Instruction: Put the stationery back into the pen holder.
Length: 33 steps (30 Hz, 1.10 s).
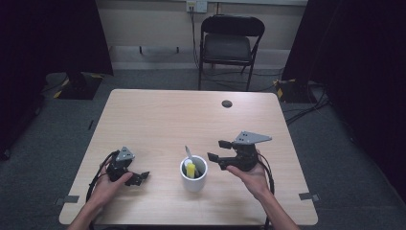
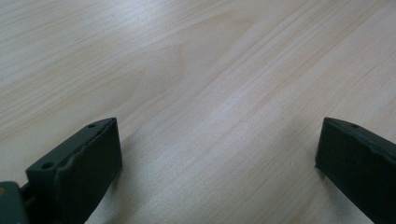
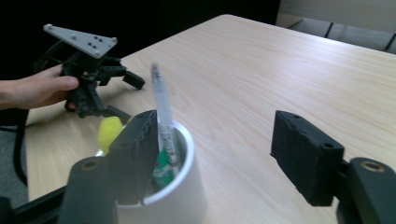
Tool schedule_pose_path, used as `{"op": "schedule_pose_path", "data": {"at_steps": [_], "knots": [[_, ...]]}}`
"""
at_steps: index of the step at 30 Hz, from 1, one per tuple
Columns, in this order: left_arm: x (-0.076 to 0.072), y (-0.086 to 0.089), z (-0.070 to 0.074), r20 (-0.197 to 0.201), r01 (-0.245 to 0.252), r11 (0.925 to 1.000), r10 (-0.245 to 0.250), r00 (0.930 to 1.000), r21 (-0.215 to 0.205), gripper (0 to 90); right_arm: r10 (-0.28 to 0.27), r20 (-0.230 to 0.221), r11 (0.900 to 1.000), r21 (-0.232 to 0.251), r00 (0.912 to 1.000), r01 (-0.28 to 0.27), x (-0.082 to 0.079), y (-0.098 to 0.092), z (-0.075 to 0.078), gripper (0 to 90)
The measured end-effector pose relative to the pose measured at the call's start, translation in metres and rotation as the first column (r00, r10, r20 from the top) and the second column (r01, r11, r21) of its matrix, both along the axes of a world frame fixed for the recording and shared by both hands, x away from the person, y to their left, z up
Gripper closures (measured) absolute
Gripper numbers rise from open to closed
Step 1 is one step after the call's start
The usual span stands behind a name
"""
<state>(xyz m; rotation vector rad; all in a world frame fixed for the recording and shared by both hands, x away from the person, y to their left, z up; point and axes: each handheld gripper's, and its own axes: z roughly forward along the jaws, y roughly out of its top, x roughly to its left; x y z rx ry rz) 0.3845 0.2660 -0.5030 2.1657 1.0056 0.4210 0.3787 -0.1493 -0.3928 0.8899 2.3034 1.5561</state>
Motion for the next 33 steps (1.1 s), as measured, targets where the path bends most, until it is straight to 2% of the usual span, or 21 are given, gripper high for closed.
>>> {"op": "schedule_pose_path", "data": {"at_steps": [8, 11, 14, 18, 23, 28, 29, 32, 33], "knots": [[0.0, 0.0, 0.0, 0.0, -0.001, 1.0, 0.001, 1.0, 0.0, 0.0, -0.092, -0.022, 0.996, -0.011, 0.9955, 0.091, 0.001, -0.029, -0.006, 27.2], [0.0, 0.0, 0.0, 0.001, -0.001, 1.0, 0.001, 1.0, 0.0, 0.0, -0.108, -0.029, 0.994, -0.014, 0.9937, 0.108, 0.001, -0.036, -0.008, 26.2], [0.0, 0.0, 0.0, 0.0, -0.001, 1.0, 0.001, 1.0, 0.0, 0.0, -0.152, -0.044, 0.988, -0.034, 0.9874, 0.15, -0.001, -0.048, -0.014, 24.3], [0.0, 0.0, 0.0, 0.001, -0.001, 1.0, 0.001, 1.0, 0.0, 0.0, -0.18, -0.065, 0.983, -0.046, 0.9815, 0.177, -0.001, -0.056, -0.023, 22.4], [0.0, 0.0, 0.0, 0.0, 0.0, 1.0, 0.0, 1.0, 0.0, 0.0, -0.244, -0.087, 0.968, -0.082, 0.9659, 0.237, -0.003, -0.072, -0.036, 19.9], [0.0, 0.0, 0.0, 0.0, 0.0, 1.0, 0.0, 1.0, 0.0, 0.0, -0.299, -0.112, 0.949, -0.142, 0.9478, 0.282, -0.001, -0.089, -0.051, 19.5], [0.0, 0.0, 0.0, 0.0, 0.0, 1.0, 0.0, 1.0, 0.0, 0.0, -0.315, -0.116, 0.942, -0.16, 0.9419, 0.296, 0.0, -0.094, -0.057, 19.5], [0.0, 0.0, 0.0, 0.001, -0.001, 1.0, 0.001, 1.0, 0.0, 0.0, -0.352, -0.134, 0.929, -0.171, 0.9266, 0.328, 0.001, -0.104, -0.068, 19.0], [0.0, 0.0, 0.0, 0.001, -0.001, 1.0, 0.001, 1.0, 0.0, 0.0, -0.375, -0.133, 0.917, -0.196, 0.9174, 0.347, 0.003, -0.107, -0.072, 19.0]]}}
